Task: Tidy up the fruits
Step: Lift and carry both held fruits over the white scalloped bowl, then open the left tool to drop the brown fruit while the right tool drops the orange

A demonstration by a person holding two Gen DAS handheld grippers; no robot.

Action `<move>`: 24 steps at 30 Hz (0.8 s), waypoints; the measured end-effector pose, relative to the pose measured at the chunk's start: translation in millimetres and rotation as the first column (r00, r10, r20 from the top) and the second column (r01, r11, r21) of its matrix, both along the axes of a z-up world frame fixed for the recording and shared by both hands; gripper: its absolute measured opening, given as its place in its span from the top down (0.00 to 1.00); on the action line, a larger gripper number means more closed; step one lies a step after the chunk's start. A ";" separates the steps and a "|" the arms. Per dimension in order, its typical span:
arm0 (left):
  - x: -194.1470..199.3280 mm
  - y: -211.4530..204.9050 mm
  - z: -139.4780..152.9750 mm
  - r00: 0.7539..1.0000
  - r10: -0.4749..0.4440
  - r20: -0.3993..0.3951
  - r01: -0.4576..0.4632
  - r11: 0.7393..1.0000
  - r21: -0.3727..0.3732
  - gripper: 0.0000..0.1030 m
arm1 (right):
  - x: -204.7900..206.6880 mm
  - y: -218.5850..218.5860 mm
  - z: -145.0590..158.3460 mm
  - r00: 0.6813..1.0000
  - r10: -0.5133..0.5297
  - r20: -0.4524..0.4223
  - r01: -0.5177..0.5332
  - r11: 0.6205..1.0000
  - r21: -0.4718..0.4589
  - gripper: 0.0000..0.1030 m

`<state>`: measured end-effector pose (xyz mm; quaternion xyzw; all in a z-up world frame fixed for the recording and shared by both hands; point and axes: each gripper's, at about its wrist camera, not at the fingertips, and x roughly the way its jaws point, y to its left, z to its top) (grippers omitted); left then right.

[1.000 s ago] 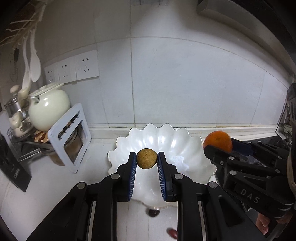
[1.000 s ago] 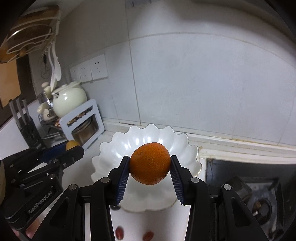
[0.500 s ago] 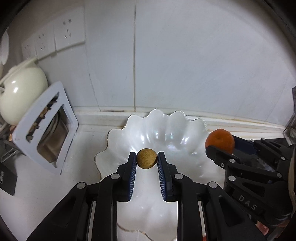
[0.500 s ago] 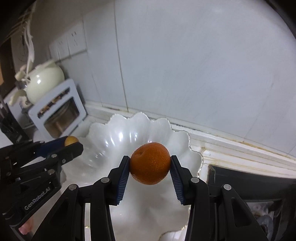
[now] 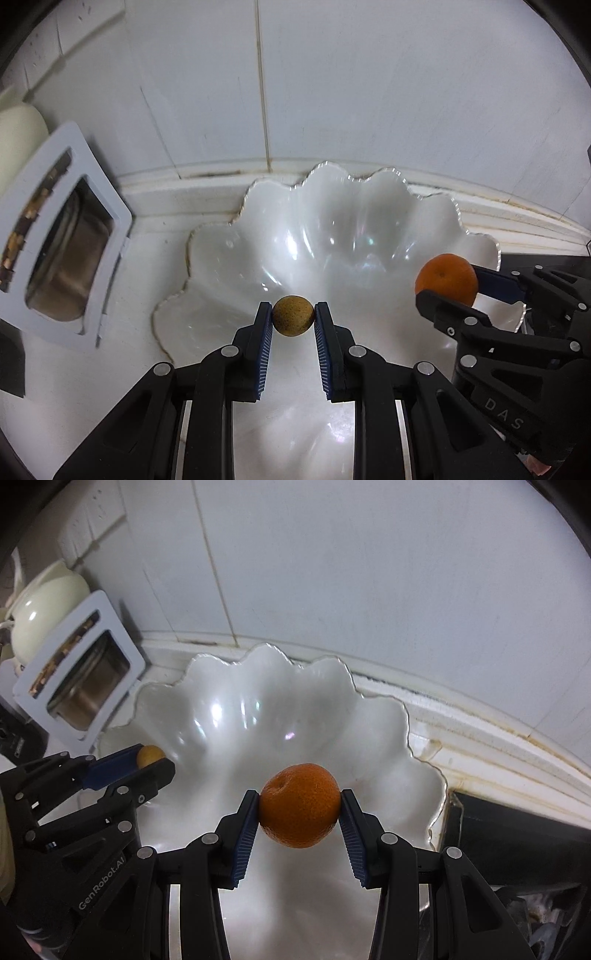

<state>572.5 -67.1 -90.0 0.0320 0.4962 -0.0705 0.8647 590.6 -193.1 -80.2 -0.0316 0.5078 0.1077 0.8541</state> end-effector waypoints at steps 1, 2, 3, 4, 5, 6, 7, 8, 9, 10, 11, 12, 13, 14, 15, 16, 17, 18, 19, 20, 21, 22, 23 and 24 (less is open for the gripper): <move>2.6 -0.6 -3.5 1.000 0.000 -0.011 0.000 1.000 0.002 0.77 | 1.6 -0.6 -3.0 1.000 -0.002 -0.009 0.002 1.000 -0.005 0.56; 4.6 -1.3 -5.7 1.000 0.004 -0.021 -0.004 1.000 0.004 0.77 | 2.4 -1.1 -5.7 1.000 -0.003 -0.017 0.003 1.000 -0.011 0.56; 5.9 -2.1 -8.9 0.999 0.005 -0.033 -0.005 1.000 0.002 0.77 | 3.4 -1.5 -8.5 1.000 -0.006 -0.026 0.005 1.000 -0.016 0.56; 6.2 -2.7 -10.9 0.999 0.005 -0.040 -0.004 1.000 0.004 0.77 | 6.3 -1.4 -12.1 0.999 -0.006 -0.038 0.006 1.000 -0.014 0.56; 6.8 -3.5 -12.3 0.999 0.006 -0.042 -0.005 1.000 0.010 0.73 | 6.7 -2.1 -14.6 0.999 -0.006 -0.046 0.005 1.000 -0.012 0.56; 6.6 -3.8 -13.4 0.999 0.009 -0.045 -0.008 1.000 0.017 0.68 | 7.6 -2.8 -16.7 0.999 -0.007 -0.051 0.007 1.000 -0.014 0.56; 5.4 -4.0 -13.4 0.999 0.011 -0.045 -0.010 1.000 0.018 0.58 | 7.8 -3.3 -19.0 0.998 -0.009 -0.057 0.008 1.000 -0.017 0.56; 4.0 -3.8 -12.9 0.999 0.013 -0.041 -0.012 1.000 0.019 0.54 | 7.3 -3.7 -20.8 0.998 -0.008 -0.064 0.007 1.000 -0.021 0.55; 2.5 -4.4 -11.9 0.999 0.013 -0.036 -0.012 1.000 0.024 0.54 | 6.9 -4.4 -22.0 0.998 -0.009 -0.067 0.007 1.000 -0.023 0.55; 1.5 -4.7 -11.0 0.999 0.015 -0.033 -0.014 0.999 0.032 0.52 | 6.0 -5.0 -22.4 0.998 -0.014 -0.062 0.012 0.999 -0.032 0.54; 0.4 -4.9 -9.5 0.999 0.017 -0.030 -0.016 0.999 0.047 0.49 | 4.4 -5.5 -21.1 0.999 -0.016 -0.048 0.014 0.999 -0.043 0.52; -1.2 -4.5 -7.6 1.000 0.017 -0.025 -0.016 0.998 0.055 0.48 | 3.0 -6.5 -19.4 0.999 -0.019 -0.036 0.017 0.999 -0.050 0.49; -4.3 -3.6 -4.2 1.000 0.018 -0.015 -0.017 0.998 0.059 0.46 | 1.4 -7.8 -16.3 0.999 -0.025 -0.024 0.024 0.998 -0.058 0.47; -6.8 -2.2 -1.2 1.000 0.023 -0.011 -0.022 0.998 0.059 0.45 | -0.4 -9.3 -12.7 0.999 -0.029 -0.015 0.028 0.998 -0.056 0.46; -9.3 -0.6 2.4 1.000 0.029 -0.006 -0.029 0.998 0.056 0.44 | -1.7 -10.5 -10.1 0.999 -0.031 -0.009 0.030 0.998 -0.054 0.46; -12.0 0.8 6.3 0.999 0.033 0.001 -0.033 0.998 0.050 0.41 | -4.8 -11.9 -5.3 0.999 -0.035 0.007 0.036 0.998 -0.055 0.46; -14.6 2.1 10.5 0.999 0.036 0.009 -0.036 0.998 0.050 0.38 | -9.1 -13.3 0.6 0.999 -0.040 0.027 0.042 0.997 -0.061 0.46; -20.1 3.5 16.9 0.999 0.043 0.029 -0.045 0.997 0.058 0.38 | -12.0 -14.6 4.5 0.998 -0.044 0.038 0.047 0.997 -0.064 0.46; -23.2 5.4 20.7 0.998 0.045 0.043 -0.048 0.997 0.062 0.37 | -17.2 -15.8 10.9 0.997 -0.047 0.056 0.051 0.997 -0.064 0.46; -28.3 6.5 25.9 0.997 0.047 0.058 -0.051 0.997 0.065 0.36 | -22.1 -17.7 16.3 0.996 -0.047 0.073 0.052 0.997 -0.060 0.46; -33.4 7.5 31.3 0.996 0.049 0.075 -0.054 0.996 0.067 0.35 | -29.3 -19.0 23.3 0.994 -0.050 0.094 0.056 0.996 -0.063 0.46; -39.7 10.0 37.6 0.994 0.051 0.096 -0.058 0.996 0.071 0.33 | -35.1 -20.3 29.1 0.992 -0.052 0.111 0.059 0.996 -0.068 0.46; -47.0 11.4 44.7 0.991 0.055 0.120 -0.064 0.995 0.073 0.32 | -40.6 -20.8 34.2 0.990 -0.051 0.131 0.061 0.996 -0.071 0.46; -53.3 12.5 51.6 0.988 0.056 0.140 -0.067 0.995 0.072 0.31 | -46.4 -20.6 39.9 0.987 -0.052 0.151 0.064 0.995 -0.076 0.46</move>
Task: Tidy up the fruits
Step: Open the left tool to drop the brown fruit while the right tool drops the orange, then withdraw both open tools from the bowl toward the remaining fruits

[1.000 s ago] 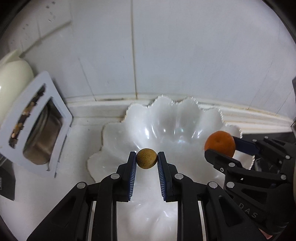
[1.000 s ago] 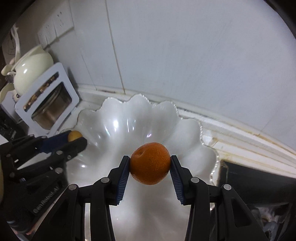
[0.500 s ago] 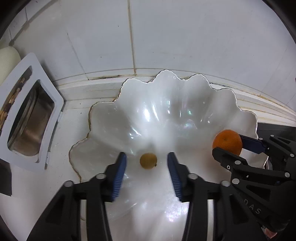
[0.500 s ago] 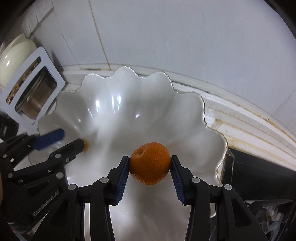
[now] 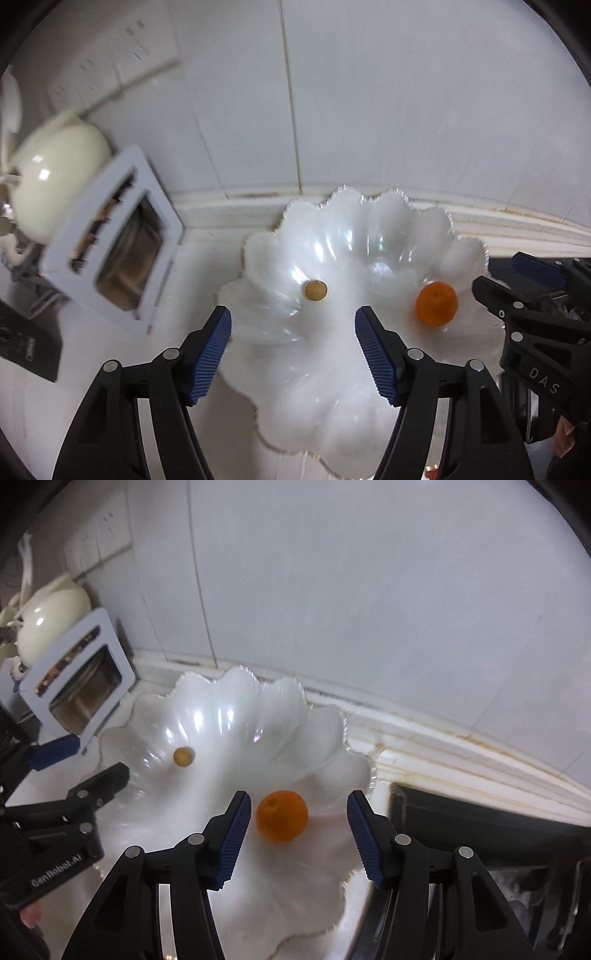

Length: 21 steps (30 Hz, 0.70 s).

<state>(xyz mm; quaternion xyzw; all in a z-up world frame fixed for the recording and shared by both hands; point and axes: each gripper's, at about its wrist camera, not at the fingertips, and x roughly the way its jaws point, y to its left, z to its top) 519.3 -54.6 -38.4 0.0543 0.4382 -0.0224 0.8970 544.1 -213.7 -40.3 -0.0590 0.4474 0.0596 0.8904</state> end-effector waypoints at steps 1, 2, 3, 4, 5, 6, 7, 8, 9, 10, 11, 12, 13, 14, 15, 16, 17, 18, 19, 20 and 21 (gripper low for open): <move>-5.3 0.8 5.4 1.000 0.000 0.015 0.000 1.000 0.000 0.29 | -7.4 -0.6 6.2 1.000 -0.002 0.020 0.002 1.000 -0.002 0.46; -12.9 1.9 12.9 0.999 0.000 0.038 0.000 1.000 -0.001 0.28 | -14.6 -1.5 11.7 0.999 0.000 0.037 -0.001 1.000 0.002 0.46; -17.7 2.8 17.6 0.999 0.000 0.053 0.000 1.000 0.000 0.27 | -19.8 -0.5 15.1 0.999 0.001 0.049 -0.001 1.000 0.007 0.46; -26.7 3.2 25.4 0.997 -0.003 0.080 0.003 1.000 0.008 0.26 | -26.7 -0.3 19.7 0.998 -0.001 0.064 0.000 1.000 0.016 0.46; -32.6 3.5 30.2 0.995 -0.003 0.098 0.002 1.000 0.014 0.25 | -33.8 -1.1 24.3 0.997 -0.001 0.076 -0.001 1.000 0.026 0.46; -41.0 4.1 36.7 0.993 -0.005 0.121 0.003 1.000 0.018 0.24 | -40.4 -2.7 28.5 0.996 0.000 0.084 -0.003 1.000 0.031 0.46; -47.6 4.0 41.4 0.991 -0.009 0.135 0.007 1.000 0.021 0.23 | -48.1 -3.0 32.9 0.995 0.002 0.097 -0.006 0.999 0.039 0.46; -55.4 4.6 47.0 0.988 -0.018 0.150 0.015 1.000 0.019 0.23 | -55.7 -2.9 37.0 0.994 0.005 0.111 -0.010 0.999 0.043 0.46; -60.7 6.4 50.1 0.987 -0.020 0.161 0.018 1.000 0.014 0.23 | -60.7 -1.9 39.6 0.993 0.006 0.121 -0.012 0.999 0.045 0.46; -67.2 7.8 53.9 0.984 -0.019 0.175 0.018 1.000 0.010 0.23 | -68.5 -0.9 43.9 0.991 0.007 0.135 -0.013 0.999 0.048 0.46; -73.7 9.1 57.2 0.982 -0.017 0.189 0.016 1.000 0.008 0.23 | -76.4 -0.3 48.4 0.989 0.008 0.148 -0.016 0.998 0.054 0.46; -81.2 11.0 61.2 0.979 -0.015 0.203 0.014 1.000 0.006 0.23 | -82.2 -0.2 51.9 0.987 0.009 0.158 -0.018 0.998 0.057 0.46; -88.4 13.0 64.4 0.975 -0.015 0.220 0.015 1.000 0.004 0.23 | -91.1 0.9 56.7 0.985 0.007 0.175 -0.017 0.998 0.057 0.46; -96.6 14.6 68.4 0.971 -0.019 0.238 0.019 1.000 0.003 0.23 | -98.8 2.0 60.8 0.983 0.007 0.185 -0.018 0.998 0.057 0.46; -102.5 14.8 71.0 0.969 -0.022 0.248 0.022 1.000 0.002 0.23 | -106.8 3.5 65.0 0.980 0.013 0.197 -0.025 0.998 0.062 0.46; -109.5 15.9 74.9 0.965 -0.026 0.260 0.028 1.000 -0.002 0.23 | -113.4 3.9 67.6 0.978 0.015 0.207 -0.029 0.997 0.068 0.46; -118.3 16.8 78.9 0.961 -0.036 0.273 0.039 0.999 -0.006 0.23 | -120.5 4.9 71.1 0.976 0.015 0.218 -0.032 0.997 0.072 0.46; -125.8 17.6 81.9 0.958 -0.043 0.285 0.046 0.999 -0.002 0.23 | -127.9 6.1 74.6 0.973 0.021 0.231 -0.039 0.996 0.075 0.46; -132.6 17.8 83.6 0.955 -0.048 0.294 0.050 0.999 0.002 0.21 | -134.5 7.2 77.0 0.970 0.023 0.242 -0.043 0.996 0.075 0.46; -141.2 18.7 86.3 0.950 -0.053 0.309 0.054 0.999 0.006 0.20 | -141.4 7.8 80.2 0.967 0.022 0.254 -0.043 0.996 0.075 0.46; -148.3 20.2 88.2 0.946 -0.056 0.320 0.057 0.998 0.006 0.19 | -148.2 8.5 82.9 0.963 0.024 0.268 -0.045 0.996 0.075 0.46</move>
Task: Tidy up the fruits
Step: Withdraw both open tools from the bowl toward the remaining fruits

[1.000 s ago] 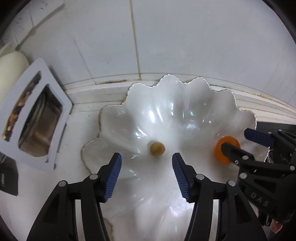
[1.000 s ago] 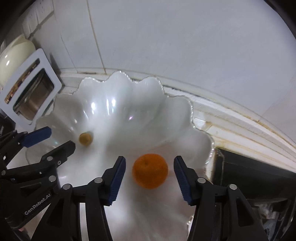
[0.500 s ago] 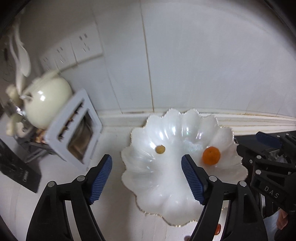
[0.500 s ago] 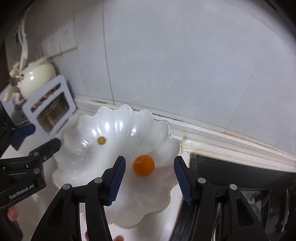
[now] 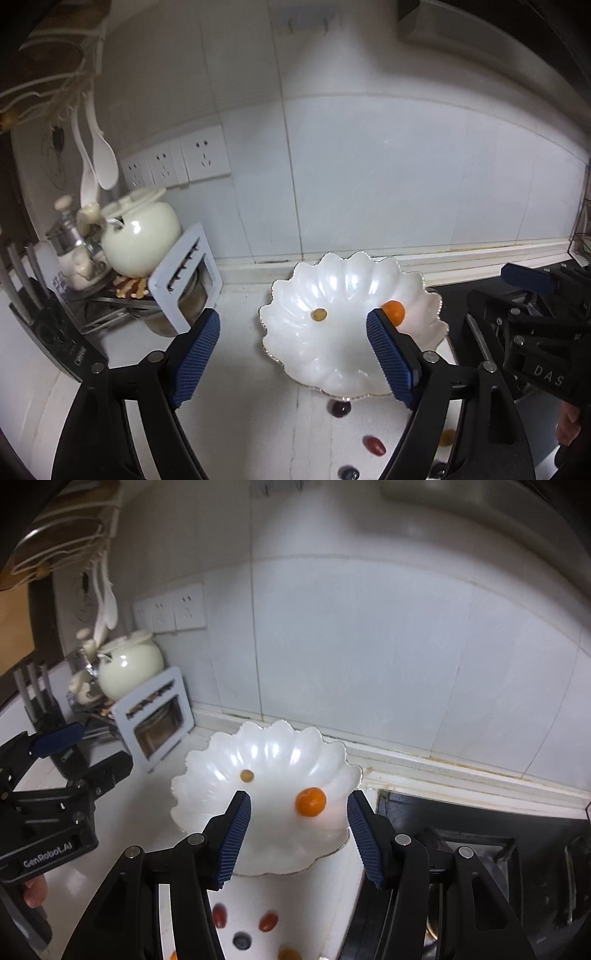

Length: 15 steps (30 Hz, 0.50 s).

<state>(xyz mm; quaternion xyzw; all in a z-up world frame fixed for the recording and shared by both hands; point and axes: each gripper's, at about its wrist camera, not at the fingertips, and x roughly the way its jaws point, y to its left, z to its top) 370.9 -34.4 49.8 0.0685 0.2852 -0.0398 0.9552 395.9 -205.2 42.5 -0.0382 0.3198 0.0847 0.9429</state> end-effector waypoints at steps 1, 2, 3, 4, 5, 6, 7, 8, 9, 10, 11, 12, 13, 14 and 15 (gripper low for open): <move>-4.7 1.5 1.0 1.000 -0.001 0.005 0.001 1.000 -0.001 0.19 | -6.3 1.2 2.4 1.000 0.001 0.015 -0.001 1.000 -0.003 0.46; -10.7 3.1 2.3 1.000 -0.002 0.009 0.003 1.000 -0.006 0.19 | -11.2 2.6 4.1 1.000 -0.003 0.028 0.003 1.000 -0.008 0.46; -17.5 5.6 3.5 1.000 -0.006 0.013 0.007 1.000 -0.014 0.19 | -17.2 4.2 5.6 0.999 -0.003 0.043 0.003 1.000 -0.013 0.42; -22.6 6.9 3.6 1.000 -0.007 0.016 0.008 1.000 -0.017 0.19 | -23.2 6.3 7.0 0.999 0.001 0.053 0.000 1.000 -0.017 0.40; -28.3 8.3 3.6 1.000 -0.006 0.018 0.007 1.000 -0.018 0.19 | -29.6 7.7 7.8 0.998 0.004 0.063 -0.003 1.000 -0.017 0.39; -33.5 9.6 3.4 1.000 -0.008 0.020 0.008 1.000 -0.019 0.19 | -35.7 8.9 8.3 0.997 0.010 0.071 -0.008 1.000 -0.016 0.39; -39.4 11.4 3.3 1.000 -0.009 0.021 0.010 1.000 -0.023 0.19 | -42.0 11.3 8.6 0.997 0.017 0.078 -0.016 1.000 -0.020 0.39; -43.0 11.8 2.9 1.000 -0.008 0.022 0.008 1.000 -0.025 0.19 | -46.7 12.7 8.4 0.996 0.018 0.082 -0.016 1.000 -0.025 0.39; -48.2 12.6 2.7 1.000 -0.008 0.025 0.009 1.000 -0.028 0.19 | -53.2 14.5 8.4 0.996 0.020 0.092 -0.018 1.000 -0.023 0.39; -54.0 13.7 2.2 1.000 -0.009 0.029 0.010 0.999 -0.030 0.19 | -58.2 15.8 8.2 0.995 0.025 0.096 -0.023 1.000 -0.021 0.39; -58.5 13.5 1.3 0.999 -0.008 0.032 0.008 1.000 -0.029 0.19 | -63.8 17.2 7.8 0.995 0.029 0.099 -0.027 0.999 -0.020 0.39; -64.3 14.1 0.2 0.999 -0.008 0.032 0.009 0.999 -0.031 0.19 | -69.9 18.8 7.3 0.994 0.030 0.105 -0.029 0.999 -0.018 0.39; -68.5 13.5 -0.4 0.999 -0.010 0.032 0.011 0.999 -0.033 0.19 | -74.9 20.0 6.7 0.993 0.032 0.111 -0.031 0.999 -0.018 0.39; -73.2 13.2 -1.5 0.999 -0.011 0.030 0.012 0.999 -0.033 0.19 | -79.9 20.9 5.9 0.993 0.035 0.116 -0.033 0.999 -0.021 0.39; -77.4 13.5 -2.8 1.000 -0.016 0.026 0.017 0.999 -0.038 0.19 | -85.1 20.8 5.0 0.992 0.034 0.120 -0.032 0.999 -0.020 0.39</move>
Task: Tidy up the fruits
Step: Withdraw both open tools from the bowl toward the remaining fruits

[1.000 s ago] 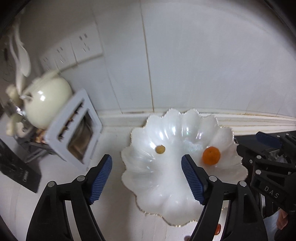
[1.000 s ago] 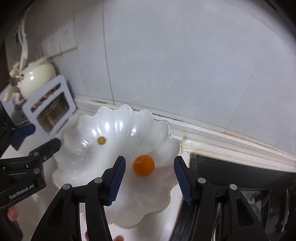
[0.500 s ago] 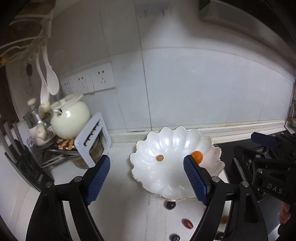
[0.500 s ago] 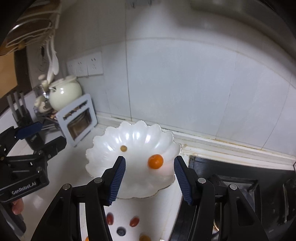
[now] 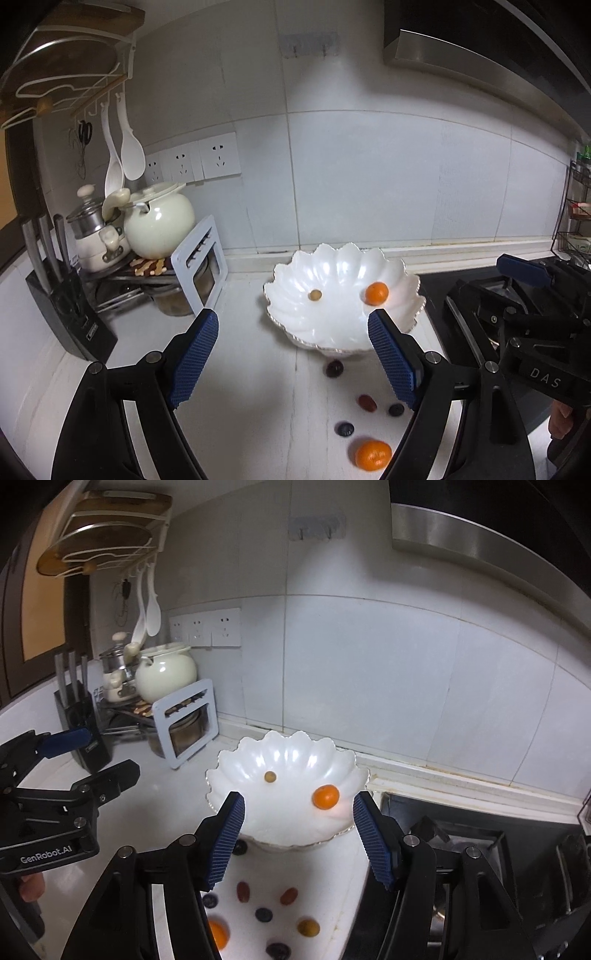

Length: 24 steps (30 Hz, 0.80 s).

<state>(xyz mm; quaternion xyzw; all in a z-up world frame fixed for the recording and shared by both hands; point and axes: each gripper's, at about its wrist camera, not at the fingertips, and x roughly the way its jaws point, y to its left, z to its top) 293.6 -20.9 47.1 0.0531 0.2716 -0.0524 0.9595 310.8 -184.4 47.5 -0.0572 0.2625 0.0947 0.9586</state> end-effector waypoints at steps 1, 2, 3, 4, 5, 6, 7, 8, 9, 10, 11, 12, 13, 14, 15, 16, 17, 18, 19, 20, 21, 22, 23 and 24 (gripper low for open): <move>-4.0 0.1 -1.1 1.000 -0.005 -0.003 0.005 1.000 -0.004 0.18 | -3.3 -0.2 -0.6 1.000 0.000 0.001 0.000 1.000 0.004 0.39; -6.8 -0.4 -2.4 1.000 -0.011 -0.007 0.011 1.000 -0.006 0.18 | -7.0 -0.5 -1.4 1.000 0.003 0.000 -0.003 1.000 0.009 0.39; -8.9 -1.2 -3.8 1.000 -0.016 -0.013 0.016 1.000 -0.004 0.18 | -10.9 -0.9 -2.9 1.000 0.006 -0.005 -0.006 1.000 0.017 0.39; -12.0 -2.2 -5.4 1.000 -0.020 -0.016 0.020 1.000 -0.004 0.18 | -12.4 -0.7 -3.6 1.000 0.007 -0.009 -0.007 1.000 0.021 0.39; -14.8 -2.9 -7.0 1.000 -0.023 -0.018 0.023 1.000 -0.005 0.18 | -14.9 -1.1 -5.2 1.000 0.008 -0.012 -0.008 1.000 0.024 0.39; -16.6 -3.3 -7.9 0.999 -0.027 -0.020 0.027 1.000 -0.005 0.18 | -17.1 -1.8 -7.0 1.000 0.006 -0.014 -0.006 1.000 0.024 0.39; -19.4 -4.5 -9.6 0.999 -0.034 -0.022 0.034 0.999 -0.003 0.18 | -20.1 -2.4 -9.3 1.000 0.006 -0.017 -0.005 1.000 0.024 0.39; -21.1 -5.5 -10.9 0.999 -0.037 -0.023 0.037 0.999 0.000 0.18 | -22.9 -3.0 -11.4 1.000 0.007 -0.021 -0.007 1.000 0.024 0.39; -23.2 -6.8 -12.8 0.999 -0.040 -0.026 0.040 0.999 0.004 0.18 | -25.6 -3.7 -14.3 1.000 0.007 -0.028 -0.006 1.000 0.024 0.39; -25.7 -8.1 -15.3 0.999 -0.044 -0.030 0.044 0.999 0.005 0.18 | -27.0 -4.2 -16.4 0.999 0.010 -0.035 -0.009 1.000 0.023 0.39; -27.7 -9.6 -18.1 0.998 -0.053 -0.038 0.053 0.999 0.004 0.18 | -28.7 -4.6 -19.2 0.999 0.014 -0.044 -0.013 1.000 0.019 0.39; -28.2 -10.2 -20.0 0.997 -0.059 -0.045 0.059 0.998 0.004 0.18 | -30.4 -5.3 -21.9 0.999 0.012 -0.052 -0.011 1.000 0.015 0.39; -29.8 -11.6 -23.3 0.996 -0.070 -0.056 0.070 0.998 0.004 0.18 | -31.7 -6.4 -24.0 0.998 0.011 -0.056 -0.010 1.000 0.014 0.39; -30.6 -12.4 -25.3 0.995 -0.074 -0.062 0.074 0.997 0.004 0.18 | -33.4 -7.5 -26.9 0.998 0.011 -0.065 -0.010 1.000 0.012 0.39; -32.3 -13.1 -27.7 0.995 -0.076 -0.065 0.076 0.997 0.003 0.18 | -34.5 -8.7 -29.1 0.997 0.008 -0.072 -0.007 1.000 0.011 0.39; -34.4 -13.9 -30.7 0.995 -0.079 -0.069 0.079 0.997 0.005 0.18 | -36.1 -10.4 -32.0 0.997 0.006 -0.079 -0.005 1.000 0.012 0.39; -35.7 -14.7 -32.9 0.994 -0.080 -0.072 0.081 0.997 0.008 0.18 | -37.5 -11.2 -34.3 0.996 0.004 -0.085 -0.003 1.000 0.010 0.39; -37.1 -15.9 -35.7 0.994 -0.079 -0.074 0.080 0.997 0.013 0.18 | -38.8 -11.7 -36.1 0.996 0.001 -0.089 0.000 1.000 0.006 0.39; -38.1 -16.4 -37.8 0.994 -0.079 -0.076 0.080 0.997 0.016 0.18 | -40.0 -12.4 -38.4 0.995 0.000 -0.095 0.000 1.000 0.003 0.39; -39.3 -17.6 -39.5 0.994 -0.079 -0.079 0.080 0.997 0.019 0.18 | -41.0 -12.8 -40.6 0.995 0.001 -0.101 -0.001 1.000 -0.001 0.39; -40.4 -18.6 -41.8 0.993 -0.082 -0.084 0.084 0.996 0.023 0.18 | -41.7 -13.4 -42.6 0.994 0.000 -0.107 0.000 1.000 -0.004 0.39; -41.9 -19.7 -44.7 0.993 -0.083 -0.088 0.085 0.996 0.026 0.18 | -42.9 -14.4 -45.1 0.993 0.003 -0.115 -0.003 1.000 -0.001 0.39; -42.6 -20.7 -47.1 0.992 -0.080 -0.093 0.083 0.996 0.027 0.18 | -43.5 -14.7 -46.8 0.993 0.007 -0.121 -0.007 1.000 0.001 0.39; -43.5 -21.9 -50.3 0.991 -0.083 -0.103 0.086 0.996 0.027 0.18 | -44.3 -15.2 -48.9 0.992 0.009 -0.127 -0.009 1.000 0.001 0.39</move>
